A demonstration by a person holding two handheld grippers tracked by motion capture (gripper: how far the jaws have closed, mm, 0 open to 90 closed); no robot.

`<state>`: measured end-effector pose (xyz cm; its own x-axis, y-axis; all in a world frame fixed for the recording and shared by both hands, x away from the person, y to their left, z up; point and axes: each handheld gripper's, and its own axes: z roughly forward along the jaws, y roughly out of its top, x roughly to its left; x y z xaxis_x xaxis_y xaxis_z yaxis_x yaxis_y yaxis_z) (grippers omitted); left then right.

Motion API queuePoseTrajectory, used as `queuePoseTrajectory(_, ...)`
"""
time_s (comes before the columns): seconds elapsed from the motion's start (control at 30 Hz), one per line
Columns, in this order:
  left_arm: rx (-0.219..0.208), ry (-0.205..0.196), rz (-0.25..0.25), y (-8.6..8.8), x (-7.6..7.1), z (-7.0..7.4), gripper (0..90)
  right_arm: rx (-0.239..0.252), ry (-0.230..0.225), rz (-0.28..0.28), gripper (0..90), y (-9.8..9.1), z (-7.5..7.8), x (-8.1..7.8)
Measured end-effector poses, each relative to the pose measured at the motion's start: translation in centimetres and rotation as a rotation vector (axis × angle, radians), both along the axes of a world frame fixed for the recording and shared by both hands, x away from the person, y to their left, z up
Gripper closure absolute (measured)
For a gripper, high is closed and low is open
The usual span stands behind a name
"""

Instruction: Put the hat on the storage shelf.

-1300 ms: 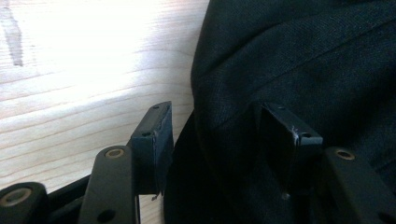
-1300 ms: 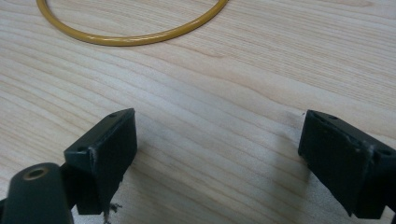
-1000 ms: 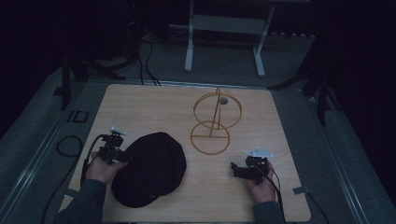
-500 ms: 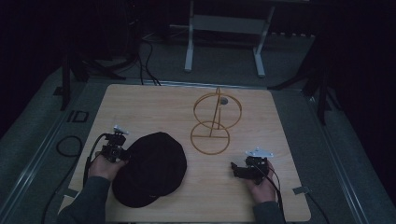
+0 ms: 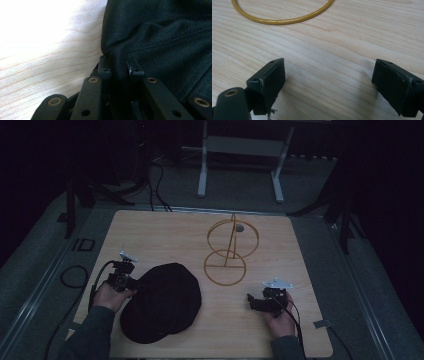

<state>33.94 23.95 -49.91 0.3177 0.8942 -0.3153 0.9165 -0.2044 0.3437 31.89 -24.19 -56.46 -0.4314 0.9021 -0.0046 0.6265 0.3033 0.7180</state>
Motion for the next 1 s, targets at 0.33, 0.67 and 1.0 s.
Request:
queuePoseTrajectory(0.33, -0.036, -0.006, -0.010, 0.6, 0.2, 1.1, 77.9, -0.001, -0.001, 0.000, 11.5, 0.0, 0.0, 0.0)
queuePoseTrajectory(0.67, -0.042, -0.038, -0.006, 0.9, 0.5, 3.0, 77.8, -0.001, -0.001, 0.000, 11.5, 0.0, 0.0, 0.0)
queuePoseTrajectory(1.0, -0.058, -0.057, -0.001, 1.2, 1.1, 4.4, 77.8, -0.001, 0.000, 0.001, 11.5, 0.0, 0.0, 0.0)
